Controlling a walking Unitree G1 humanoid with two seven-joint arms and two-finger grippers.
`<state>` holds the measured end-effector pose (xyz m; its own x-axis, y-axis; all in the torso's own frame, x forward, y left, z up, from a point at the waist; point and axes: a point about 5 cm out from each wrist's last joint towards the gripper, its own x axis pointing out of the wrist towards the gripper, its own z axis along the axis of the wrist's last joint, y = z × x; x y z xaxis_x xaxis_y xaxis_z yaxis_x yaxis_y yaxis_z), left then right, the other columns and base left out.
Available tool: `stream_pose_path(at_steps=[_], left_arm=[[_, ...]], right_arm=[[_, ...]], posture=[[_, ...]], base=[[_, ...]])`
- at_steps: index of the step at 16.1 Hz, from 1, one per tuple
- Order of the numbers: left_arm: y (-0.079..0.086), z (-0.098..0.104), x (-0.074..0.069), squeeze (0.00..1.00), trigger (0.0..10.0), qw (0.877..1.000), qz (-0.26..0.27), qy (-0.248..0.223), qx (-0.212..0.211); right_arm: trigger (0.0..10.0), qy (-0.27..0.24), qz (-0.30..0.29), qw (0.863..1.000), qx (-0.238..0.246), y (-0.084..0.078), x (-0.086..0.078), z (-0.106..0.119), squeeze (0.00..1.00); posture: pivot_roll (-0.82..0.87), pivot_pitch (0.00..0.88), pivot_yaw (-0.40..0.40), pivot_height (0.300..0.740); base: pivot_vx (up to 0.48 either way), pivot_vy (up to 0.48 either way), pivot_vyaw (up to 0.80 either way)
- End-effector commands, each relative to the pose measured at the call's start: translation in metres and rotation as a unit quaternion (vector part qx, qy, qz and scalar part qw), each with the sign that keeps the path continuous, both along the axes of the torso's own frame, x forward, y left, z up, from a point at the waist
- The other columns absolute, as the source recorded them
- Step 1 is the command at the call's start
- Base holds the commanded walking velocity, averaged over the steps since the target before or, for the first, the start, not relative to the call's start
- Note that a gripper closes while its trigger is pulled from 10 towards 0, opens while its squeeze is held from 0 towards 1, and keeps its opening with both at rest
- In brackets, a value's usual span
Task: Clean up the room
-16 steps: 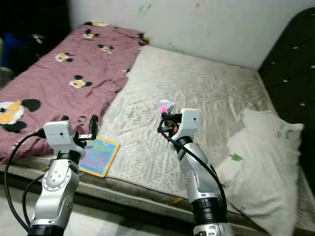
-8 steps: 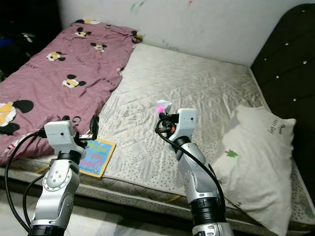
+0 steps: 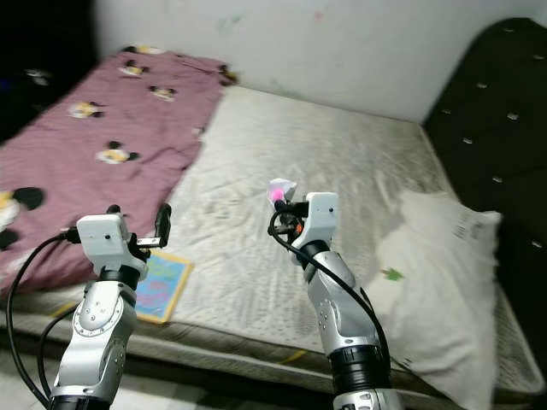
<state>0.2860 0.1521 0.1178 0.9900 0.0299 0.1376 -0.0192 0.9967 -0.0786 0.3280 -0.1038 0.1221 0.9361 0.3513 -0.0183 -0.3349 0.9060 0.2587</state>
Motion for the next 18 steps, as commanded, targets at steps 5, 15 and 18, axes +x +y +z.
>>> stream_pose_path(at_steps=[5, 15, 18], left_arm=[[-0.0059, 0.0007, 0.0015, 0.00, 10.0, 1.000, 0.011, 0.005, -0.006], [-0.0065, 0.0007, 0.0010, 0.00, 10.0, 1.000, 0.008, 0.008, -0.028], [-0.0079, 0.0009, 0.0011, 0.00, 10.0, 1.000, 0.008, 0.011, -0.024]], right_arm=[[10.0, 0.000, -0.010, 1.000, -0.009, -0.0050, 0.0020, -0.0003, 0.00], [10.0, 0.000, -0.023, 1.000, -0.015, -0.0109, 0.0030, -0.0020, 0.00], [10.0, 0.002, -0.023, 1.000, -0.016, -0.0111, 0.0033, -0.0025, 0.00]], posture=[[-0.02, 0.053, -0.146, 0.740], [-0.02, 0.061, -0.141, 0.740], [-0.02, 0.060, -0.142, 0.740]], base=[[0.107, 0.000, -0.25], [0.000, 0.000, 0.00], [0.000, -0.089, 0.00]])
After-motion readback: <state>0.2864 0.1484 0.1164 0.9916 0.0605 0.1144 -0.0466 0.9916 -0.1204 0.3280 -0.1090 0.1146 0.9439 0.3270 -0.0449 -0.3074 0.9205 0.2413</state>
